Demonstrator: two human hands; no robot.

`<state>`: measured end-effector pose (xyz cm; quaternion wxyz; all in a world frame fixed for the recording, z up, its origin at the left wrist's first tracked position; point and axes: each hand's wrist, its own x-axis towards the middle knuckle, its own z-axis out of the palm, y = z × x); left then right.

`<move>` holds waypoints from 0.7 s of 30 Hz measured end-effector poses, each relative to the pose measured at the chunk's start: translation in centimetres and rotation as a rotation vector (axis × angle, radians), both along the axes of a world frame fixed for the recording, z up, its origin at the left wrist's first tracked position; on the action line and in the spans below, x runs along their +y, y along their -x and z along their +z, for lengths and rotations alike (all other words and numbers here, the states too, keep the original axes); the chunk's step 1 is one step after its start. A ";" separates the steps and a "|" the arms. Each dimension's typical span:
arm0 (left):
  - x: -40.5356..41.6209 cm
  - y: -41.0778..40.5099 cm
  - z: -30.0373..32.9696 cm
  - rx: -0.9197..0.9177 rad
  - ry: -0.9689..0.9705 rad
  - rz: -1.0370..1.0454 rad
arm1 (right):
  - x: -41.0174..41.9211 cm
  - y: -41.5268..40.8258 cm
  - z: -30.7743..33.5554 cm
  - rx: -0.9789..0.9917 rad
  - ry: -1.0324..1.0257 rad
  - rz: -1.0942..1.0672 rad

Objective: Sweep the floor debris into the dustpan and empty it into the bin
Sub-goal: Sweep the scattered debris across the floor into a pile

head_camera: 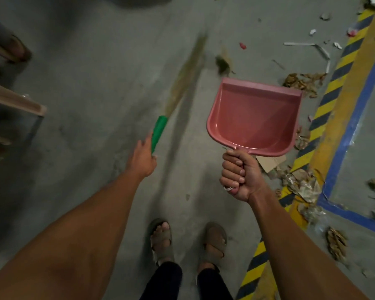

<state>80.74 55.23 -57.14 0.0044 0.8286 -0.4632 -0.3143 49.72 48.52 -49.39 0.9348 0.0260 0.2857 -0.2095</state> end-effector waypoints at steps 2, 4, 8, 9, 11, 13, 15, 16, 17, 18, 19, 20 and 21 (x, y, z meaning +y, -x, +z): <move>0.9 -2.6 -0.2 -0.093 -0.031 0.103 | 0.1 -1.8 -0.4 -0.004 0.001 0.005; 1.5 -4.9 -0.6 -0.143 -0.075 0.187 | 0.5 -3.1 -0.9 0.008 -0.002 0.010; 2.0 -7.7 -2.5 -0.141 -0.241 0.234 | 1.6 -4.9 -2.0 0.018 -0.023 0.015; 2.2 -7.8 -2.9 -0.130 -0.272 0.191 | 2.0 -5.2 -2.2 0.025 -0.027 0.015; 2.3 -7.2 -3.4 -0.091 -0.296 0.101 | 2.6 -5.7 -2.2 0.047 -0.026 0.009; 2.3 -6.2 -3.1 -0.022 -0.295 0.036 | 3.2 -6.2 -1.9 0.078 -0.033 -0.005; 1.9 -5.3 -2.7 0.038 -0.270 -0.096 | 3.4 -6.7 -1.4 0.107 -0.037 -0.020; 1.6 -5.1 -2.4 0.071 -0.241 -0.173 | 3.4 -7.0 -1.1 0.119 -0.032 -0.027; 1.2 -5.1 -2.2 0.107 -0.205 -0.247 | 3.3 -7.3 -0.7 0.125 -0.028 -0.033; 0.9 -5.3 -1.9 0.140 -0.177 -0.303 | 3.0 -7.6 -0.4 0.128 -0.025 -0.039; 0.4 -5.6 -1.7 0.171 -0.146 -0.350 | 2.8 -7.8 -0.1 0.129 -0.022 -0.046; 0.0 -5.8 -1.4 0.189 -0.130 -0.380 | 2.5 -8.0 0.2 0.128 -0.017 -0.052; -0.4 -6.1 -1.1 0.207 -0.104 -0.400 | 2.1 -8.1 0.6 0.129 -0.010 -0.060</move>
